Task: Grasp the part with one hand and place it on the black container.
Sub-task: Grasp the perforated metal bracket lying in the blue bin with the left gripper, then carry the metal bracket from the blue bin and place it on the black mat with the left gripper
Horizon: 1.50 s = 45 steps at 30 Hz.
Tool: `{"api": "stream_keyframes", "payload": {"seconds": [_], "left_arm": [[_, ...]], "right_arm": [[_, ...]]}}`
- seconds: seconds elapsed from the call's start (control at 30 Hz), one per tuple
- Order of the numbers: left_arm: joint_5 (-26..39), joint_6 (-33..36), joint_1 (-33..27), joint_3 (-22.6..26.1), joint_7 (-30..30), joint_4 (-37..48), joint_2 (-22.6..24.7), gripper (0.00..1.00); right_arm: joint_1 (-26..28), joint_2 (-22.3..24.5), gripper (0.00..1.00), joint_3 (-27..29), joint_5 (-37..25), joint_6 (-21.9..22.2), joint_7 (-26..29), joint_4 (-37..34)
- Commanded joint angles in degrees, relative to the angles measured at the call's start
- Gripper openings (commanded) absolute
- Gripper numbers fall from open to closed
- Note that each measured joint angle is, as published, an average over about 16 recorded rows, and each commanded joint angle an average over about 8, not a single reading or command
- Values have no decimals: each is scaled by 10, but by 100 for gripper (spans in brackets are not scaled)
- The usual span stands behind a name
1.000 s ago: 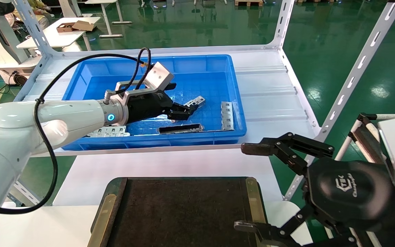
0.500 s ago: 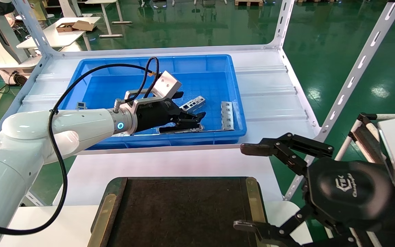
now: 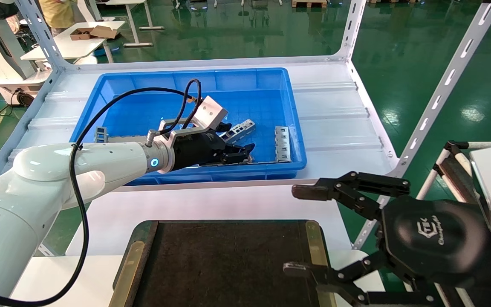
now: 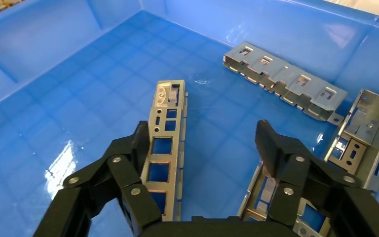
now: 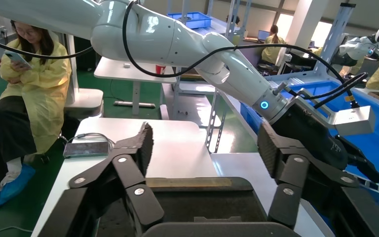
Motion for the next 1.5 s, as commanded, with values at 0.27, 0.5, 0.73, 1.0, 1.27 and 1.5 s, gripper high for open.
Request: {"api": "stream_keyframes", "payload": {"seconds": [0.27, 0.5, 0.73, 1.0, 1.27, 1.5], "left_arm": [[-18, -12, 5, 30, -22, -10, -1, 0], [-33, -20, 6, 51, -33, -16, -1, 0], [-52, -28, 3, 70, -41, -23, -1, 0], [-72, -38, 0, 89, -44, -28, -1, 0], [-107, -49, -13, 93, -48, -28, -3, 0], [-155, -33, -37, 77, -52, -23, -8, 0]], "right_arm": [[0, 0, 0, 0, 0, 0, 0, 0], [0, 0, 0, -1, 0, 0, 0, 0], [0, 0, 0, -1, 1, 0, 0, 0], [0, 0, 0, -1, 1, 1, -1, 0], [0, 1, 0, -1, 1, 1, -1, 0], [0, 1, 0, -2, 1, 1, -1, 0]]}}
